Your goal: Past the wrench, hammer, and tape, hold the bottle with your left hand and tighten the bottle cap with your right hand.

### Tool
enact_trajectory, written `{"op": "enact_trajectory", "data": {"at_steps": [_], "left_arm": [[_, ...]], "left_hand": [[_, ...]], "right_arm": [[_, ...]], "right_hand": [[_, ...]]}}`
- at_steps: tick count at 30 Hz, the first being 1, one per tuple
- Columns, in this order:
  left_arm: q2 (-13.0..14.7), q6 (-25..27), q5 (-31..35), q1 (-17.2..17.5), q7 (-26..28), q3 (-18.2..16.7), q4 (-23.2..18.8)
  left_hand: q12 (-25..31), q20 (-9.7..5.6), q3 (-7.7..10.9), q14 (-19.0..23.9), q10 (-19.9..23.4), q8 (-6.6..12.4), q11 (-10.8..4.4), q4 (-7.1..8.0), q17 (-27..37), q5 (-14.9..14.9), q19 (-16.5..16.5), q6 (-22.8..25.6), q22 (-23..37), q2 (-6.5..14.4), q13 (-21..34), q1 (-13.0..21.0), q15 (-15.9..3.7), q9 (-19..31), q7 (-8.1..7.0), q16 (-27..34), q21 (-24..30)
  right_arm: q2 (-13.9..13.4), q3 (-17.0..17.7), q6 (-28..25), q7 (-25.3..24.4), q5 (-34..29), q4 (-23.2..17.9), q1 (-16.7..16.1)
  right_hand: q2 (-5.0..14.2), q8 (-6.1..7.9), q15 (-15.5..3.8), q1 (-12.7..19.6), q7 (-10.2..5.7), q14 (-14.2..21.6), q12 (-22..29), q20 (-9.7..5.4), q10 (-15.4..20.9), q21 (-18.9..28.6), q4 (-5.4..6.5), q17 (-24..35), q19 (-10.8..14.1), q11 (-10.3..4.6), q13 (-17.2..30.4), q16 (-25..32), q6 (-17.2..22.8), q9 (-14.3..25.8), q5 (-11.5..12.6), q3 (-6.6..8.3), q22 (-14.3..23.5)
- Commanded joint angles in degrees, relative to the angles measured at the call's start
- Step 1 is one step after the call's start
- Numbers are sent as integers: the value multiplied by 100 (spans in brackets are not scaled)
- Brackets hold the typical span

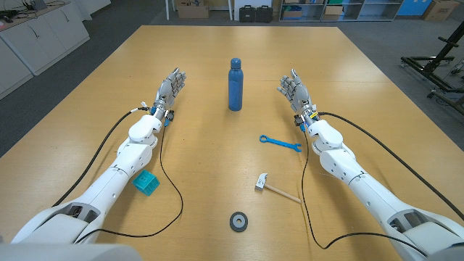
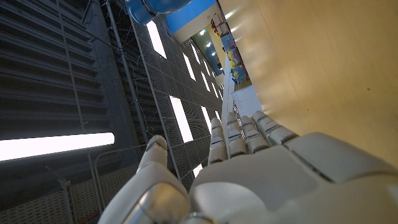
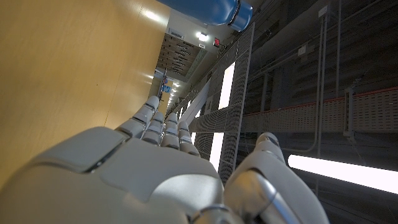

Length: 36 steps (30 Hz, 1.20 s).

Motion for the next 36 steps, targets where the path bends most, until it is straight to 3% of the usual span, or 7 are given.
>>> {"op": "enact_trajectory", "data": {"at_steps": [1,7,11,19,25,29,36], "left_arm": [[-182,-288,219,-309,-227,164,495],[-203,-448,539,-496,-188,292,741],[-218,-583,701,-640,-250,372,970],[-198,-694,1054,-904,-382,575,1337],[-233,-958,1202,-1110,-594,688,1681],[-302,-1218,1273,-1269,-750,755,1979],[-442,-1661,1645,-1229,-219,817,2062]], "left_hand": [[24,-542,76,66,27,20,-28,-46,18,33,58,15,22,18,10,143,-229,21,-18,34,24],[22,-474,431,216,108,35,-48,-215,11,209,124,7,14,279,3,802,-262,34,-34,16,6],[6,-435,493,252,94,30,-89,-244,10,227,176,-31,11,242,4,978,-266,38,-66,8,11],[-98,-347,501,149,-140,-46,-125,-253,17,143,196,-344,9,-155,9,1353,-259,53,-206,-72,-20],[-180,-212,425,-214,-570,-138,-96,-211,33,5,-5,-834,18,-695,24,1814,-132,72,-269,-160,-78],[-201,-206,408,-286,-692,-158,-86,-204,35,4,-44,-950,19,-745,27,1882,-133,76,-271,-167,-81],[-49,-240,343,-77,-397,38,-158,-188,37,9,258,-612,22,-813,37,2083,-212,89,-315,-64,29]], "right_arm": [[24,36,34,16,14,113,66],[1,51,25,35,16,128,94],[-15,46,-6,39,0,140,124],[-24,55,-58,8,-2,137,139],[-25,60,-71,-24,-9,117,132],[-30,61,-72,-45,-22,93,120],[-66,75,-162,-125,-24,-12,76]], "right_hand": [[21,30,18,74,52,48,22,0,35,-26,-2,3,63,3,6,41,1,33,-14,42,32],[32,30,20,84,51,54,27,5,52,-32,-6,2,69,8,7,43,9,33,-19,46,32],[39,29,27,89,50,64,34,9,71,-36,-8,2,74,14,8,47,12,34,-22,47,33],[50,28,24,98,53,70,34,22,75,-43,-12,1,80,2,10,48,18,34,-27,50,33],[57,28,30,105,51,71,36,30,81,-50,-14,0,77,-1,11,48,23,35,-30,53,34],[61,28,32,110,53,74,41,30,97,-52,-16,0,81,8,12,49,27,35,-32,54,34],[66,27,37,115,50,73,40,32,95,-55,-19,0,85,20,12,48,28,35,-33,56,34]]}}
